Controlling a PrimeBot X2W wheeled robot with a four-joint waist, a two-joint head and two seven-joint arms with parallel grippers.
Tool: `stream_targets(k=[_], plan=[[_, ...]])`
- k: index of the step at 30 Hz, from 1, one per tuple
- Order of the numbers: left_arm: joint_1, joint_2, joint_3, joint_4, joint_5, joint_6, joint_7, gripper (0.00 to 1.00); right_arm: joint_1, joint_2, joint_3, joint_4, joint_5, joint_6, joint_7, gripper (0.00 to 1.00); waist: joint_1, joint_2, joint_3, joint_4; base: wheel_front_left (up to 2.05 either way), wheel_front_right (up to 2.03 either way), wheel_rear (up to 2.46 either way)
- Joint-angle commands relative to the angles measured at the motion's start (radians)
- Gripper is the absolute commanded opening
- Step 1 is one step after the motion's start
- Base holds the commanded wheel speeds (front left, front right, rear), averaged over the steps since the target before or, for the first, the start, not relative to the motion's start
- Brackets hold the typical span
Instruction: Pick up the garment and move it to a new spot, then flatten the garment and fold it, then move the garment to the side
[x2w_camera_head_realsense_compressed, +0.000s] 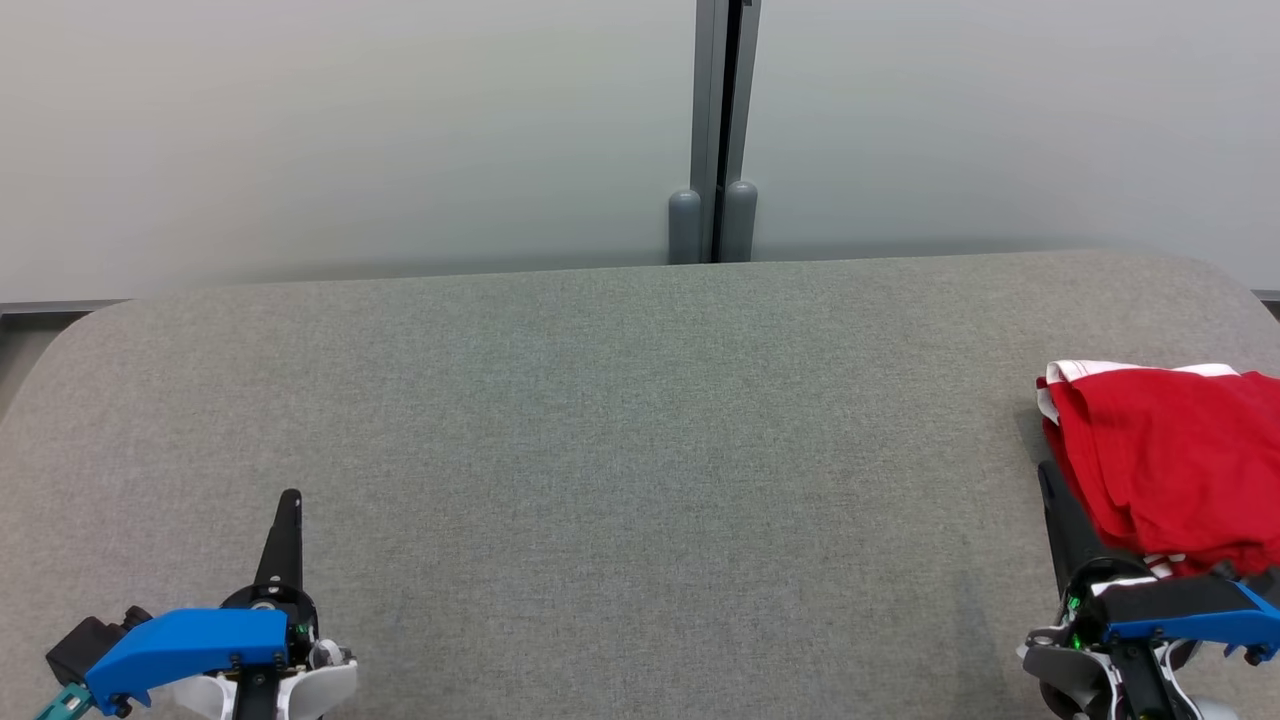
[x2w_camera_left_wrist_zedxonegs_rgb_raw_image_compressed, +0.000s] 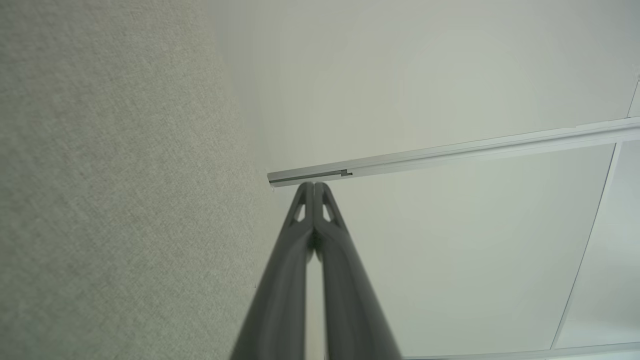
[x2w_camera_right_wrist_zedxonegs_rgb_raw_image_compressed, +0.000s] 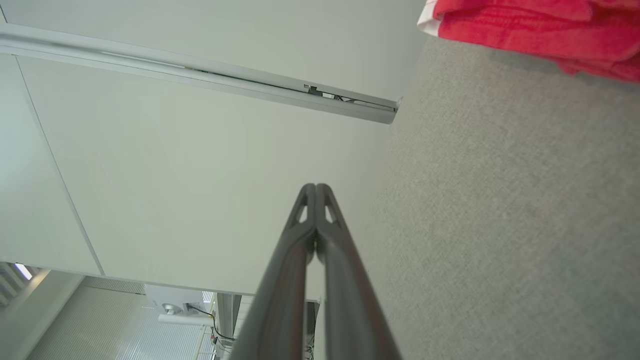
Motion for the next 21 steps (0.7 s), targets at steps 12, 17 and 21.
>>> stream_targets(k=[12, 17, 21], plan=[[-0.024, 0.001, 0.018, -0.018, -0.096, -0.016, 0.027, 0.00, 0.022, -0.007, -0.011, -0.031, 0.100, 0.000, 0.028, 0.00, 0.0000, 0.0000, -0.002, 0.002, 0.00, 0.00, 0.00], [-0.023, 0.001, 0.022, -0.022, -0.130, -0.021, 0.037, 0.00, 0.024, -0.007, -0.015, -0.039, 0.136, 0.000, 0.037, 0.00, 0.0000, 0.0000, -0.002, 0.003, 0.00, 0.00, 0.00], [-0.024, 0.001, 0.024, -0.026, -0.158, -0.023, 0.044, 0.00, 0.028, -0.007, -0.018, -0.045, 0.164, 0.000, 0.045, 0.00, 0.0000, 0.0000, -0.003, 0.004, 0.00, 0.00, 0.00]])
